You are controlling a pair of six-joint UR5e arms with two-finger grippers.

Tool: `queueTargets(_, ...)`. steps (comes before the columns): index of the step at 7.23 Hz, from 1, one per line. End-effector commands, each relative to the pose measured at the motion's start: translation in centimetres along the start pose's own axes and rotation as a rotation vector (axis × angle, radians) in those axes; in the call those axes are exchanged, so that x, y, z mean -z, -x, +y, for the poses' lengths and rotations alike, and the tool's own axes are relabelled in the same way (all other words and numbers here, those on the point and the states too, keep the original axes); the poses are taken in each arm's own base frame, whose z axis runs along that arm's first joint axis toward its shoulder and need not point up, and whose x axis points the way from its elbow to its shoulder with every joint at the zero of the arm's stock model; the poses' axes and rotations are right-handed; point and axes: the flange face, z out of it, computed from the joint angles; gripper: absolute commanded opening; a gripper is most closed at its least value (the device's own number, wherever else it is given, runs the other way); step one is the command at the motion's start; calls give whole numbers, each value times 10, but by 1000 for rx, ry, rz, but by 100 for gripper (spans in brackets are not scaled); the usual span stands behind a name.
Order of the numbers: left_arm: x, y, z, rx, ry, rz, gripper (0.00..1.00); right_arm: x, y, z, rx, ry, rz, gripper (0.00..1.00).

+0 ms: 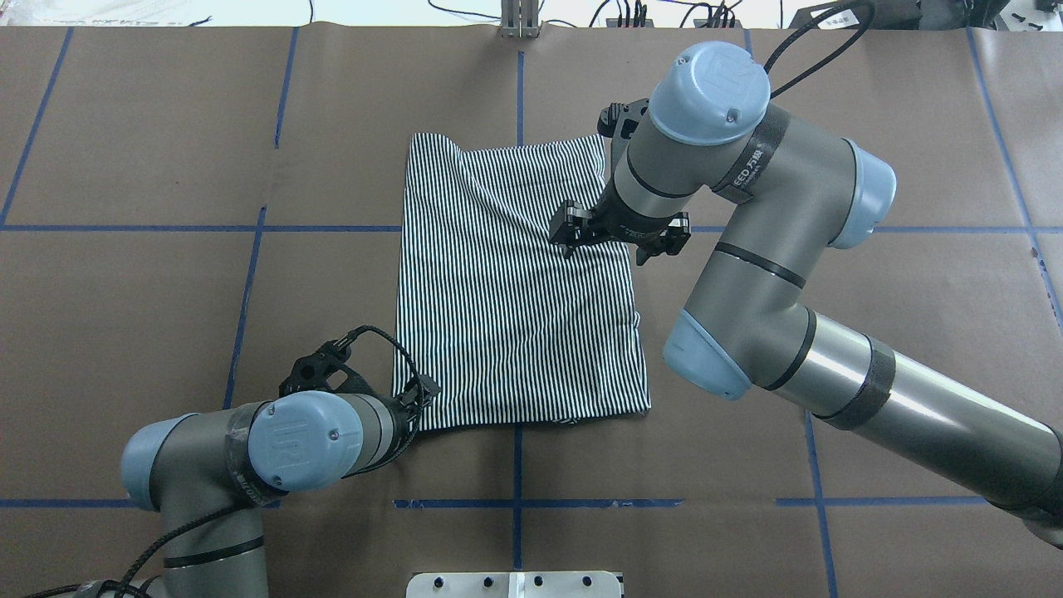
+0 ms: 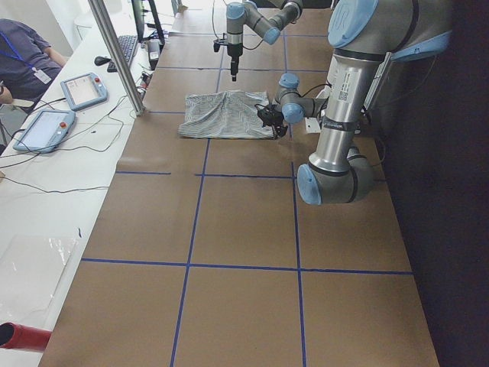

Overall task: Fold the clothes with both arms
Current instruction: 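Hold the right gripper on the shirt center and the left gripper at its edge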

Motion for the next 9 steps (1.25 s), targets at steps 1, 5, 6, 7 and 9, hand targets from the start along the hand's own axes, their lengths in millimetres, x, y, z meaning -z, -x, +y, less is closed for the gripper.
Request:
queueTargets(1, -1, -2, -4, 5, -12, -7, 85, -2, -2, 1, 0, 3, 4, 100)
queueTargets(5, 4, -6, -3, 7, -22, -16, 65, -7, -8, 1, 1, 7, 14, 100)
queueTargets(6, 3, -6, -3, 6, -21, -16, 65, -8, -9, 1, 3, 8, 15, 100)
queueTargets(7, 3, -5, -3, 6, -22, -17, 65, -10, -12, 1, 2, 10, 20, 100)
queueTargets(9, 2, -5, -2, 5, -21, -18, 65, -12, -12, 2, 3, 13, 21, 100)
